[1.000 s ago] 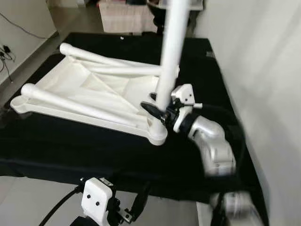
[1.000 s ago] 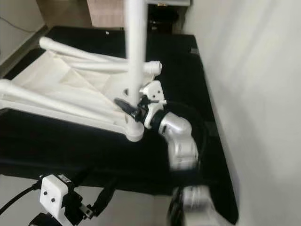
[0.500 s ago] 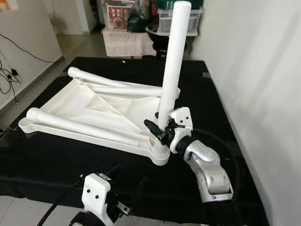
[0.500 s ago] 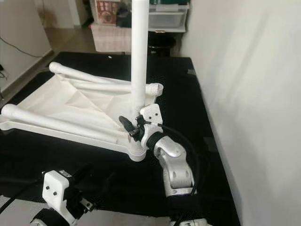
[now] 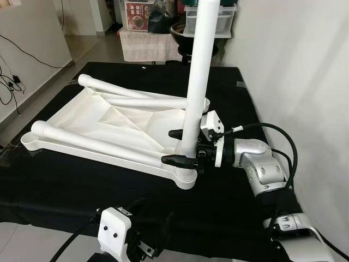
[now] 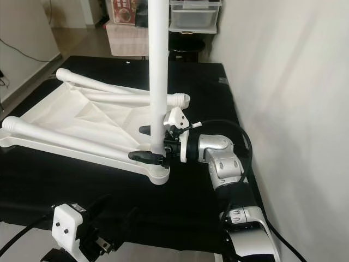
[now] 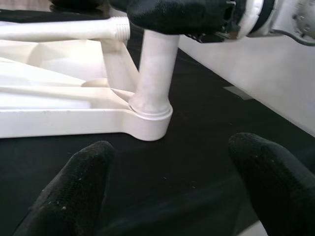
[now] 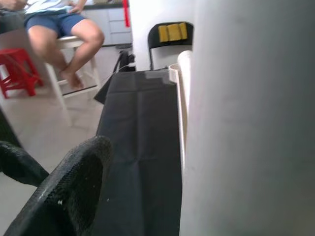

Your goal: Building children table

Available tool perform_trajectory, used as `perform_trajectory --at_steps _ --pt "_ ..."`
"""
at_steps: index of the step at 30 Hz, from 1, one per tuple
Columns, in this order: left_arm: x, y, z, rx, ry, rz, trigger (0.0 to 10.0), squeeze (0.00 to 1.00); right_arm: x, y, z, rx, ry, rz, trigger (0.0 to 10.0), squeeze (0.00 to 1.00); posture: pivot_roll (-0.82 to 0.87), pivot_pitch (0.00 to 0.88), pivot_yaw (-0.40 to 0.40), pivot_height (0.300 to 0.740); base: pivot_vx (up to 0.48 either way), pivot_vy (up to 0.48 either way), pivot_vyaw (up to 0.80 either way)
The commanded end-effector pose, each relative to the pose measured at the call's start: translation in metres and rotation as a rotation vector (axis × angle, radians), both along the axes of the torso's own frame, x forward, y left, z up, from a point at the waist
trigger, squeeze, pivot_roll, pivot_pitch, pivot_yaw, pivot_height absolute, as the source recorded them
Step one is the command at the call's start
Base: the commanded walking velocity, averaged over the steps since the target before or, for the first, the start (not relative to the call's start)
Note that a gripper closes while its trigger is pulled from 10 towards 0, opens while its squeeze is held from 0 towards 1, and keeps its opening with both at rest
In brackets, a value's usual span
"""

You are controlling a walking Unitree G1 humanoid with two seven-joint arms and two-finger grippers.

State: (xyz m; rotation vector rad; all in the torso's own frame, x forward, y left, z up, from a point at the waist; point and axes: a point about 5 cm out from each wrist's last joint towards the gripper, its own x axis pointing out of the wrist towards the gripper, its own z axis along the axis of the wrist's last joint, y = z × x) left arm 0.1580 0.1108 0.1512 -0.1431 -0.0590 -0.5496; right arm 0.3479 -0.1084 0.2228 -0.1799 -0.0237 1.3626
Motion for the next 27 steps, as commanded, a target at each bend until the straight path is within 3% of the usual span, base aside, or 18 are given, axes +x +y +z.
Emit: perform_trajectory --at_steps 1,5,6,15,17,21,23,24,25,26,27 --pt "-0.005 -0.002 0.001 0.015 0.007 -0.007 10.0 0.00 0.002 0.011 0.000 -0.019 0.036 0.095 10.0 0.00 0.09 0.184 -0.037 0.740 0.000 0.000 0.00" --pt "-0.016 -0.004 0.003 0.017 0.025 -0.016 10.0 0.00 0.013 0.020 0.012 -0.006 0.079 0.150 10.0 0.00 0.11 0.207 -0.035 0.740 0.000 0.000 0.00" --pt "-0.018 -0.004 0.003 0.017 0.030 -0.018 10.0 0.00 0.015 0.021 0.013 -0.007 0.085 0.159 0.0 0.00 0.11 0.216 -0.035 0.740 0.000 0.000 0.00" --pt "-0.023 -0.004 0.003 0.018 0.045 -0.025 10.0 0.00 0.019 0.019 0.012 -0.019 0.103 0.196 0.0 0.00 0.11 0.226 -0.032 0.740 0.000 0.000 0.00" --pt "-0.024 -0.004 0.003 0.017 0.048 -0.027 10.0 0.00 0.020 0.014 0.007 -0.037 0.073 0.139 0.0 0.00 0.10 0.223 -0.029 0.740 0.000 0.000 0.00" --pt "-0.022 -0.005 0.002 0.015 0.050 -0.032 10.0 0.00 0.027 -0.002 -0.001 -0.046 -0.012 -0.133 0.0 0.00 0.09 0.218 -0.042 0.740 0.000 0.000 0.00" --pt "-0.022 -0.005 0.002 0.016 0.050 -0.032 10.0 0.00 0.028 -0.004 -0.002 -0.048 -0.020 -0.168 0.0 0.00 0.09 0.218 -0.042 0.740 0.000 0.000 0.00" --pt "-0.021 -0.004 0.002 0.016 0.049 -0.032 10.0 0.00 0.025 -0.006 -0.008 -0.025 -0.029 -0.302 0.0 0.00 0.07 0.214 -0.046 0.740 0.000 0.000 0.00" --pt "-0.021 -0.004 0.002 0.016 0.049 -0.032 10.0 0.00 0.025 -0.006 -0.008 -0.025 -0.029 -0.302 0.0 0.00 0.07 0.214 -0.046 0.740 0.000 0.000 0.00" --pt "-0.020 -0.002 0.001 0.019 0.046 -0.031 10.0 0.00 0.016 -0.002 -0.020 0.047 -0.006 -0.611 0.0 0.00 0.06 0.207 -0.043 0.740 0.000 0.000 0.00" --pt "-0.020 -0.002 0.001 0.019 0.046 -0.031 10.0 0.00 0.016 -0.002 -0.020 0.047 -0.006 -0.611 0.0 0.00 0.06 0.207 -0.043 0.740 0.000 0.000 0.00"
